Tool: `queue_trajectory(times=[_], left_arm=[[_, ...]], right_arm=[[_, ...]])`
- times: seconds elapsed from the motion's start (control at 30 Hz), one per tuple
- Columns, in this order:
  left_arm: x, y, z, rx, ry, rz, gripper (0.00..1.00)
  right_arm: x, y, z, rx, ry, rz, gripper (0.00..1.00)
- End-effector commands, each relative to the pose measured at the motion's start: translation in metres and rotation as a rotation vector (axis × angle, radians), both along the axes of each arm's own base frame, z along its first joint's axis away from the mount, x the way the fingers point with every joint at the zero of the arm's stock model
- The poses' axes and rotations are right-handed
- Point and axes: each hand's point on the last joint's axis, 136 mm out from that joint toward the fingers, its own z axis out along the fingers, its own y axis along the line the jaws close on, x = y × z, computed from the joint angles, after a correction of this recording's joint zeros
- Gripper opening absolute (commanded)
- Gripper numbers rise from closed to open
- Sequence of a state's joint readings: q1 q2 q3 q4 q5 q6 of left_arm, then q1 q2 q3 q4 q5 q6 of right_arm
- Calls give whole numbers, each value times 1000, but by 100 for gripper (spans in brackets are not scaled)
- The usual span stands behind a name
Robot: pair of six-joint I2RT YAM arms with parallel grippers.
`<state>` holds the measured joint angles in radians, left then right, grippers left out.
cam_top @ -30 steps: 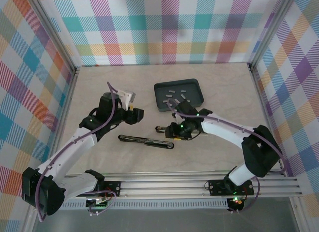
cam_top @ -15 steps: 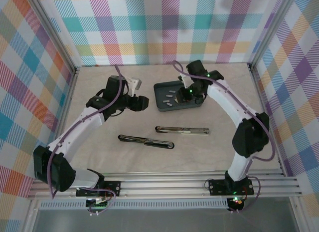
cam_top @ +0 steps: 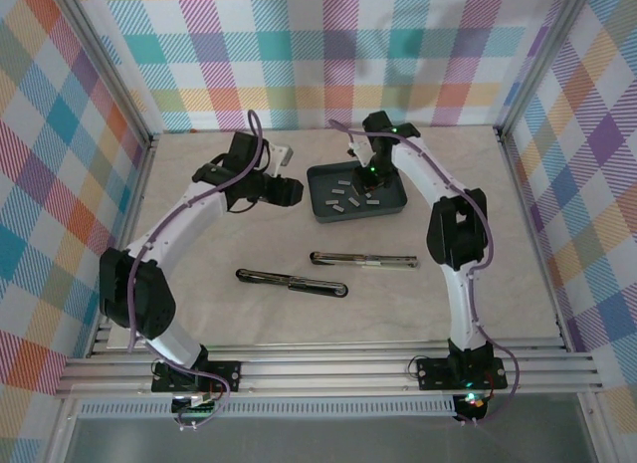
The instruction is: Load the staples into the stapler
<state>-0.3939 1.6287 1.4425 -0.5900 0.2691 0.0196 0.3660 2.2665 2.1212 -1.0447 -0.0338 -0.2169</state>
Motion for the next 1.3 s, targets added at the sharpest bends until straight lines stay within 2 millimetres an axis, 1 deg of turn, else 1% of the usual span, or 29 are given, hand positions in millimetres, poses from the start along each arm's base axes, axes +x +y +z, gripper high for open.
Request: queue_trajectory(times=[0.0, 0.13, 0.3, 0.73, 0.9, 1.0, 1.13, 1.27], left_arm=[[3, 1, -1, 13, 22, -6, 61], [9, -1, -7, 21, 43, -10, 61], [12, -5, -12, 20, 59, -21, 60], [14, -3, -15, 40, 66, -17, 60], [15, -3, -15, 42, 69, -15, 60], [15, -3, -14, 41, 68, -14, 60], [15, -3, -16, 43, 70, -14, 60], [16, -3, -17, 43, 73, -13, 59]], right_arm=[[8, -7, -4, -17, 7, 24, 34], [13, -10, -21, -29, 24, 24, 34], [19, -11, -35, -33, 28, 19, 34], [40, -11, -52, -41, -18, 24, 34], [43, -11, -59, -44, -20, 31, 33], [42, -8, -62, -30, -10, 38, 33], [42, -9, -68, -38, -3, 40, 32], [43, -9, -70, -42, -5, 40, 31]])
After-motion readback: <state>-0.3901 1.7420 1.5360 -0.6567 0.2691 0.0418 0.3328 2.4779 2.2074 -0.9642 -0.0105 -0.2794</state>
